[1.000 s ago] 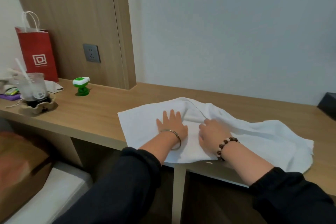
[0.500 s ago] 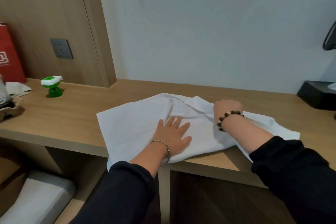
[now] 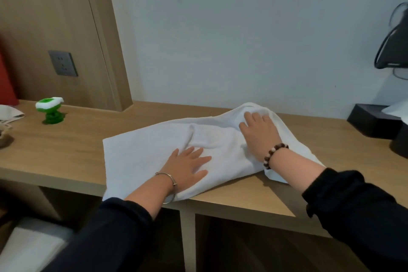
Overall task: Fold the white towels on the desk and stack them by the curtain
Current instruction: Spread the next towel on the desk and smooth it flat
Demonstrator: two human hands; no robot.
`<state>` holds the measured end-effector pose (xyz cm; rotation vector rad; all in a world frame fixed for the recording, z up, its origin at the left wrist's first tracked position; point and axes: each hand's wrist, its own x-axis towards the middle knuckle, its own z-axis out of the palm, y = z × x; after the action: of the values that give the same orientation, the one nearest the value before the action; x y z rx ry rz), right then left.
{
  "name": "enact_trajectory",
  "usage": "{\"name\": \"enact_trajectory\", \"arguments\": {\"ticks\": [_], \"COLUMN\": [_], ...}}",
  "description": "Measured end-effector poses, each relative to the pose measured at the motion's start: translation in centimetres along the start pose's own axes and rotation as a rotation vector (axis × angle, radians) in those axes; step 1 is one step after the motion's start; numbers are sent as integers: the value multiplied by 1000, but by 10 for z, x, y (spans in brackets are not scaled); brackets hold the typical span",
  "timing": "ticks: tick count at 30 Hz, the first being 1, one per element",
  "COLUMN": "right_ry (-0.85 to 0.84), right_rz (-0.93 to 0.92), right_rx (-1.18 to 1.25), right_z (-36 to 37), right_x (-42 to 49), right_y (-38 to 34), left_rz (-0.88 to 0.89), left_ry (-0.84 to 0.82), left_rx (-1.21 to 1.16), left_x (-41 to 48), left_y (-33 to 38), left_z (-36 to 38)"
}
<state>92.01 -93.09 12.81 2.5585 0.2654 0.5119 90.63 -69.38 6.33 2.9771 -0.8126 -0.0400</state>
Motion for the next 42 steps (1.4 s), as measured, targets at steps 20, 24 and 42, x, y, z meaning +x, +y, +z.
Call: {"name": "enact_trajectory", "arguments": {"ticks": [20, 24, 42], "right_ry": [-664, -651, -315], "right_rz": [219, 392, -138], "right_rx": [737, 896, 759], "right_z": [0, -7, -11], "right_x": [-27, -8, -40], "right_y": [16, 34, 6], "left_rz": [-226, -210, -203], "left_ry": [-30, -13, 20], "left_rx": [-45, -15, -24], "left_x": [6, 6, 10], "left_y": [44, 44, 40], "left_z": [12, 13, 15]}}
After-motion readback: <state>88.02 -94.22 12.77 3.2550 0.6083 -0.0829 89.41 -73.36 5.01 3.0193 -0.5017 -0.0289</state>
